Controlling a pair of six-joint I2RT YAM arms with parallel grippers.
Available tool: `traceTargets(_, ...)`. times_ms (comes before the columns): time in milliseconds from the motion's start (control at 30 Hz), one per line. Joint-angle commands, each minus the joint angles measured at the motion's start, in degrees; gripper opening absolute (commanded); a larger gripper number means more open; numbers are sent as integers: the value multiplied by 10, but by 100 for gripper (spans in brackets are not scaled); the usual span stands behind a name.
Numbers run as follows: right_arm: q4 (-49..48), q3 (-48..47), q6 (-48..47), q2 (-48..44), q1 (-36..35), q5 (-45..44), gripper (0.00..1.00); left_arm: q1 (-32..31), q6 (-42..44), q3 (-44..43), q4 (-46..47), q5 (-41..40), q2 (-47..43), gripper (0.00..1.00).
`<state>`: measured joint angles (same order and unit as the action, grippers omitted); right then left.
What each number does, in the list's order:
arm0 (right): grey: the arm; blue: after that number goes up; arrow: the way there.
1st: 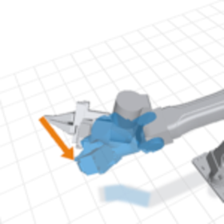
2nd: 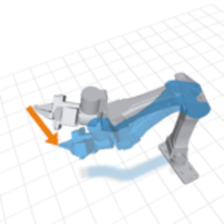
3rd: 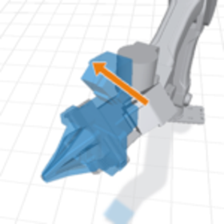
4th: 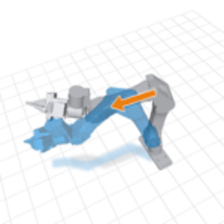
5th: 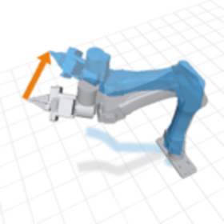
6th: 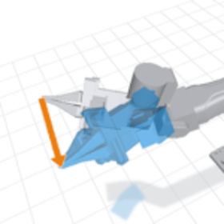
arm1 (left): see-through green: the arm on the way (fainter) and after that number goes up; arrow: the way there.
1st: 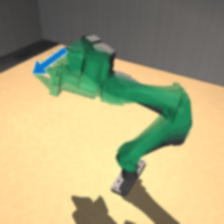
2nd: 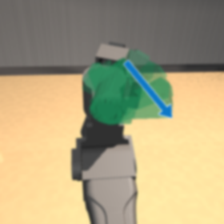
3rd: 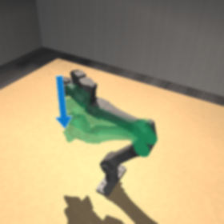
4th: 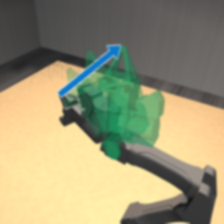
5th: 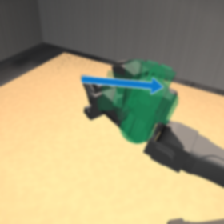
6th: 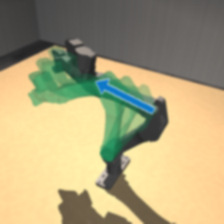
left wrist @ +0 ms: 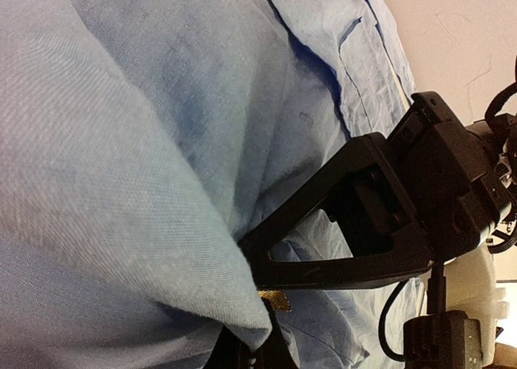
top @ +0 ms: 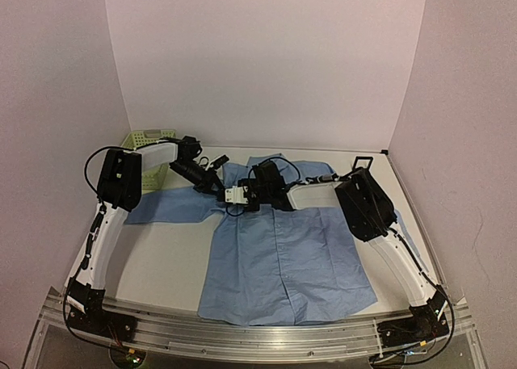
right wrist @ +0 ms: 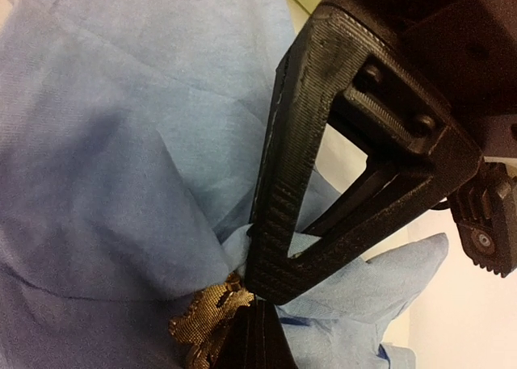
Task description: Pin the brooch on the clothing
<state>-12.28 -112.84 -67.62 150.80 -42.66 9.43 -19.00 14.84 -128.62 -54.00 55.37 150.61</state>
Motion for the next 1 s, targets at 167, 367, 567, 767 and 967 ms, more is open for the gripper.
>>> traceTargets(167,34,13,67,13,4,35,0,0,26,-3,-6,18,-44,0)
traceTargets(367,25,22,85,1,11,49,0,5,38,-2,-8,5,-45,0)
traceTargets(567,16,33,96,-12,13,56,0,8,49,0,-17,-2,-46,0)
traceTargets(767,10,53,96,-28,15,54,0,12,56,0,-17,-10,-47,0)
traceTargets(967,5,67,94,-38,15,53,2,12,60,-1,-19,-15,-48,0)
